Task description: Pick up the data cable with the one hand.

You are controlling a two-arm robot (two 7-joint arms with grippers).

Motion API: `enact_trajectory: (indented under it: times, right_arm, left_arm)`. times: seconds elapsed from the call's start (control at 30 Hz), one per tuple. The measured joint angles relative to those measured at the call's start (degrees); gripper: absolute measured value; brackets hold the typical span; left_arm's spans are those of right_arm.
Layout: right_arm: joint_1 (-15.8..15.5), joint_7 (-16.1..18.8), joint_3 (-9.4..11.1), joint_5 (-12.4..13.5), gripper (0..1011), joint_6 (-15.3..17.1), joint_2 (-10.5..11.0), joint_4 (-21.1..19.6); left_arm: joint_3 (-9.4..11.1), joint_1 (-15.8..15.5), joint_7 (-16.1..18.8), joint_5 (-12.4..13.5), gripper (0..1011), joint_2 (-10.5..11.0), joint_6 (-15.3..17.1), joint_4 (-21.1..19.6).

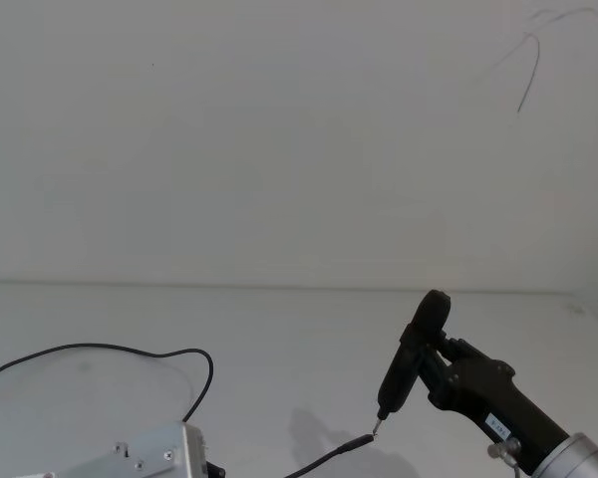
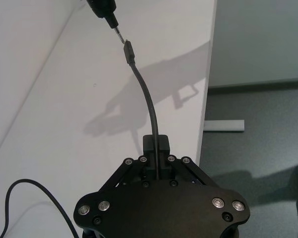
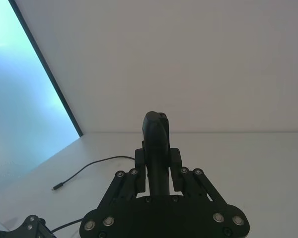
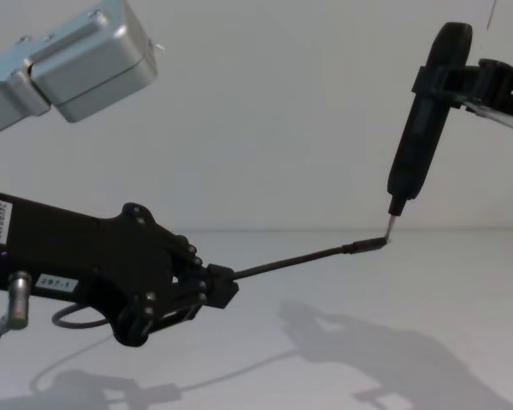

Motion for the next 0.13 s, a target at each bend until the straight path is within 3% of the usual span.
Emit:
enact_trajectory:
  times: [0.13]
  right_arm:
    - [0.0,0.0,0.0,0.0,284,0.0,0.0,0.0]
  left_arm:
    - [0.0,0.0,0.0,0.0,42,0.0,0.0,0.0]
